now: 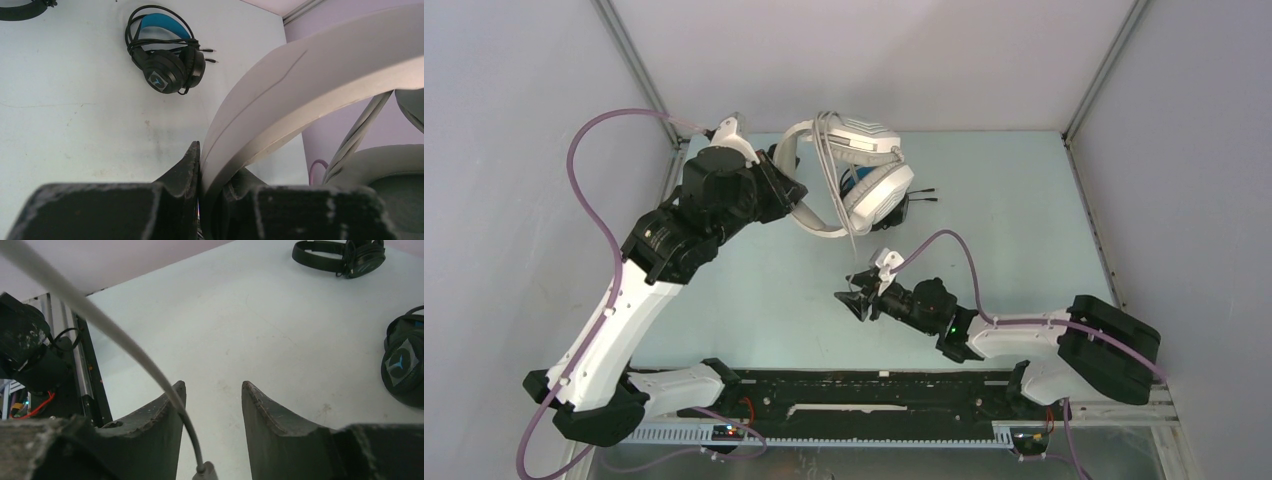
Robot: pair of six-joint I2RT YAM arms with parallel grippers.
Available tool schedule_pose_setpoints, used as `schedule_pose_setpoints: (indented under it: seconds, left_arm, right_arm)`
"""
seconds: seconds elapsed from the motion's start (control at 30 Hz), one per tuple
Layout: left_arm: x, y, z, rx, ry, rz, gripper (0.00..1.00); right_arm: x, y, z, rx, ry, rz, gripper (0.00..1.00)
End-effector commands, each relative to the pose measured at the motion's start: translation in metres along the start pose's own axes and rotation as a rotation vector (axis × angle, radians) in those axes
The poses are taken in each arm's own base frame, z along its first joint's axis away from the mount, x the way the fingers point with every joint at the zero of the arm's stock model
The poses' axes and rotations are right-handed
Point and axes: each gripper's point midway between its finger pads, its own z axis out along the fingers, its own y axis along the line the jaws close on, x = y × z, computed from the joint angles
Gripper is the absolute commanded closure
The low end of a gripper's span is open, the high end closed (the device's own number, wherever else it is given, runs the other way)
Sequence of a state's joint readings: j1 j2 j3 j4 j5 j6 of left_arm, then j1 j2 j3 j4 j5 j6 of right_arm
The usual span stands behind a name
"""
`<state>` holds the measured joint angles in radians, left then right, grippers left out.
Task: Wrap the headphones
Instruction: Wrap the headphones cable around the headphones.
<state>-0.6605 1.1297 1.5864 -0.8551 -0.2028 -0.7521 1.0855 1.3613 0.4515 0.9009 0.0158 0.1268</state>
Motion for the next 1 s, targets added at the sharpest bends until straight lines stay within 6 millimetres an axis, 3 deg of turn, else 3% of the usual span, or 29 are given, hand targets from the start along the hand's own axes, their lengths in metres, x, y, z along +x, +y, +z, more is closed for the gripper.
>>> schedule_pose_setpoints:
  seconds: [0.0, 0.33, 0.57, 0.77, 0.97]
  left_arm:
    - [-0.047, -0.046, -0.029, 0.173, -0.134, -0.088, 1.0]
    - [-0.046, -0.046, -0.03, 0.176, -0.128, -0.088, 1.0]
    - [-0.041, -0.049, -0.033, 0.2, -0.105, -0.072, 1.0]
    - [-0.013, -0.066, -0.045, 0.363, 0.017, 0.129, 1.0]
    - [0.008, -0.053, -0.059, 0.404, 0.091, 0.36, 1.0]
  right_arm:
    - [-0.007, 0.003, 0.002, -0.018, -0.06, -0.039, 0.54]
    - [0.02, -0.003, -0.014, 0.005, -0.025, -0.031, 0.62]
    - [0.02, -0.007, -0.017, 0.015, -0.038, -0.054, 1.0]
    - [0.011, -0.026, -0.022, 0.055, -0.057, -0.032, 1.0]
    - [0.005, -0.063, -0.034, 0.125, -0.027, 0.066, 1.0]
